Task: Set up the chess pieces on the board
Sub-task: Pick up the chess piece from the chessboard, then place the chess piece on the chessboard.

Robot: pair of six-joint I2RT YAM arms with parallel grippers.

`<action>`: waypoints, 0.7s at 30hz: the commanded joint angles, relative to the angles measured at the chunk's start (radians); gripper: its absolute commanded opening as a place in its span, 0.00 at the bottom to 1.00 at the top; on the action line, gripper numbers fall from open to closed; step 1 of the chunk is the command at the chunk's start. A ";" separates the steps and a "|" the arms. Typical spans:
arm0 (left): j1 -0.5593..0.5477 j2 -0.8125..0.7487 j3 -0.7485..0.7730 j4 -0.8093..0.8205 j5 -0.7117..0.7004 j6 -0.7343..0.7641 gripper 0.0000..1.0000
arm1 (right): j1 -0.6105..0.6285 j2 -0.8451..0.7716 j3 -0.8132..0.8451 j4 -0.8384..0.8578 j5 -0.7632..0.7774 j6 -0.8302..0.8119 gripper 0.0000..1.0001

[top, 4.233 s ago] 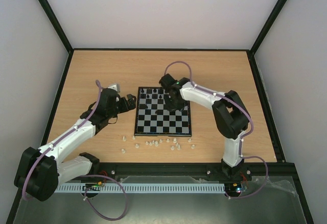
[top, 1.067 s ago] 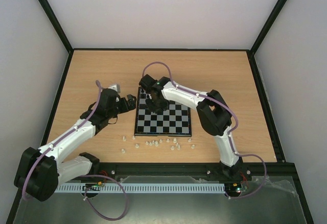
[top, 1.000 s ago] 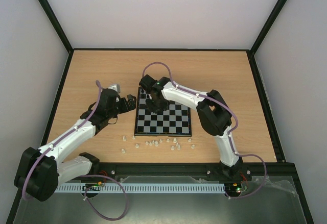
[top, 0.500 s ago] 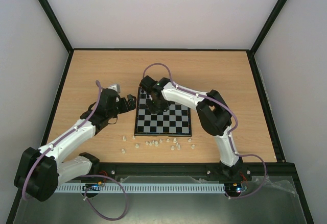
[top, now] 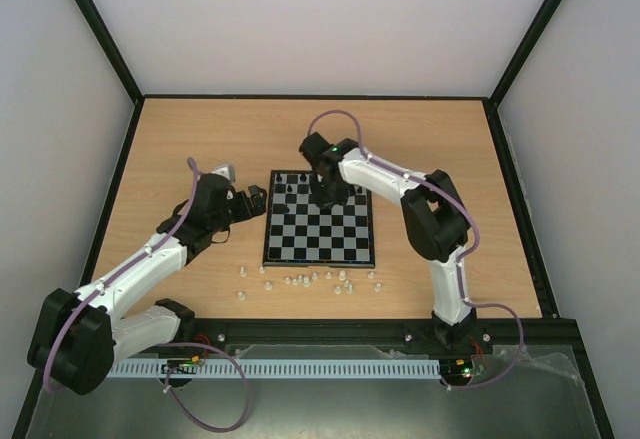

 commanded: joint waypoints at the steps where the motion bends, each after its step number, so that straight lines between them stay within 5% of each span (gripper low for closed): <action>1: 0.002 -0.012 -0.012 0.016 0.000 0.003 0.99 | -0.067 -0.043 -0.011 -0.062 0.026 -0.025 0.05; 21: 0.002 -0.005 -0.012 0.018 -0.001 0.003 0.99 | -0.174 0.051 0.052 -0.033 0.043 -0.037 0.06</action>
